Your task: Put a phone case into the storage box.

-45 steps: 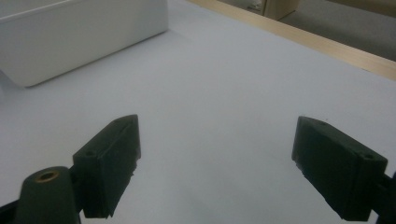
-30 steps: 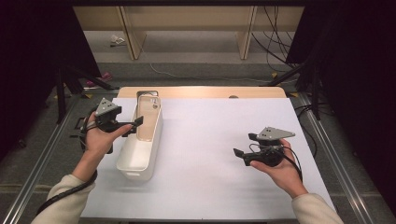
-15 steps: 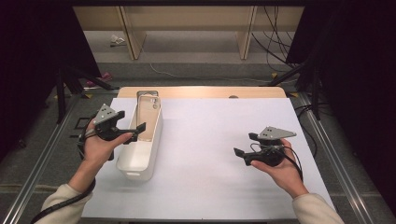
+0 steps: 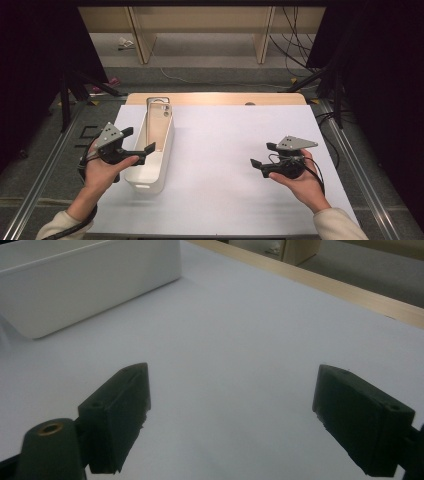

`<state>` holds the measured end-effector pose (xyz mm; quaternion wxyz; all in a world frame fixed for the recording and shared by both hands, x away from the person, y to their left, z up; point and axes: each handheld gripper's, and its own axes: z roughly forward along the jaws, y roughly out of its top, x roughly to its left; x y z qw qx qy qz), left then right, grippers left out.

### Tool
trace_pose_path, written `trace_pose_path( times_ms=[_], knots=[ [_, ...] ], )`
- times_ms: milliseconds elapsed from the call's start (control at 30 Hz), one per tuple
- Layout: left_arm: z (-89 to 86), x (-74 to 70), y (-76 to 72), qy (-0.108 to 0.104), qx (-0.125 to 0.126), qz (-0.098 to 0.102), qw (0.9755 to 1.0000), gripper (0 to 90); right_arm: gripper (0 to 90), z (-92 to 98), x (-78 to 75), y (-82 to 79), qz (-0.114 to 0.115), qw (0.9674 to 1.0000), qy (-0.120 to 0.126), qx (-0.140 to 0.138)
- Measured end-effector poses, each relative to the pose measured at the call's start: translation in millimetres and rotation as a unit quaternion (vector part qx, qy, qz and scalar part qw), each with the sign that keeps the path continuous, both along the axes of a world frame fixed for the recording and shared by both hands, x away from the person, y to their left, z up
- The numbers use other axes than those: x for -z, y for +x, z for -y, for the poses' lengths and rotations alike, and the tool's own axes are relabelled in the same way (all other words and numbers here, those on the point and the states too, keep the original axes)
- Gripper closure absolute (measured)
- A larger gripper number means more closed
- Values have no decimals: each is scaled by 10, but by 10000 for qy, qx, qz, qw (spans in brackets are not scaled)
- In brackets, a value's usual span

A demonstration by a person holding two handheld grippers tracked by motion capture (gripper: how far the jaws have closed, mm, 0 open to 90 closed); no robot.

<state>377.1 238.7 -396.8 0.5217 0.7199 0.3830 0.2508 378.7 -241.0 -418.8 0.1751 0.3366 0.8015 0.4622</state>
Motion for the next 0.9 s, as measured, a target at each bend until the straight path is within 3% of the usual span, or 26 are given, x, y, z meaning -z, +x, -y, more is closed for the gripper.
trace_pose_path(
  times_ms=[900],
  knots=[
    [-6,117,-215,121,230,71,9996,29,162,190,-19,-218,-44,9999,72,71]
  ],
)
